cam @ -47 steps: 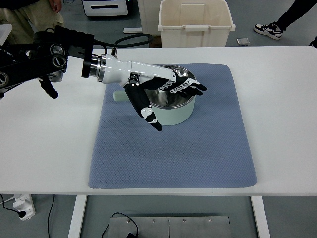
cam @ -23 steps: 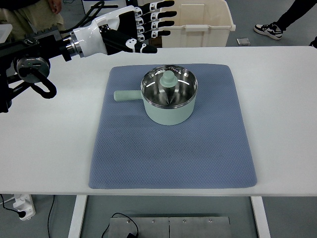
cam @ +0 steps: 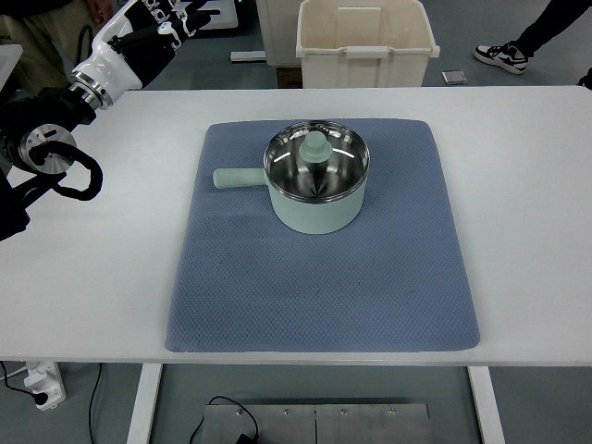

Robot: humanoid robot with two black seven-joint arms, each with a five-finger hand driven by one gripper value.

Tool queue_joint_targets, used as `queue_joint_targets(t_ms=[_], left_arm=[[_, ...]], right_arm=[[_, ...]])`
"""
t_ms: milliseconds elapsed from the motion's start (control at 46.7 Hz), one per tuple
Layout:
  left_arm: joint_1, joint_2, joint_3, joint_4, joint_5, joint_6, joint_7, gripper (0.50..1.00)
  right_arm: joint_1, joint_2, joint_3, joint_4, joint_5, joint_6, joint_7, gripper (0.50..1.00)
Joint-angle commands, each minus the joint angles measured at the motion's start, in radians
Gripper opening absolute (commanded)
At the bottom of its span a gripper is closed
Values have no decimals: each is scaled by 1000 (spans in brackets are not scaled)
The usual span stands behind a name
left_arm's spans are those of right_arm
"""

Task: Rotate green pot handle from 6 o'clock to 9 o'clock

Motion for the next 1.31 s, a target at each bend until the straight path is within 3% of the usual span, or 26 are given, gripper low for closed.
queue_joint_targets(t_ms=[0, 428, 685, 1285], left_arm=[[45, 0, -58, 14, -13, 33, 0, 1000], [235, -128, -312, 158, -14, 99, 0, 1000], [290, -207, -414, 255, -13, 100, 0, 1000], [336, -276, -499, 264, -13, 96, 0, 1000]], right_arm=[[0, 0, 0, 0, 0, -1, 0, 1000], [0, 0, 0, 0, 0, 0, 0, 1000], [0, 0, 0, 0, 0, 0, 0, 1000], [0, 0, 0, 0, 0, 0, 0, 1000]])
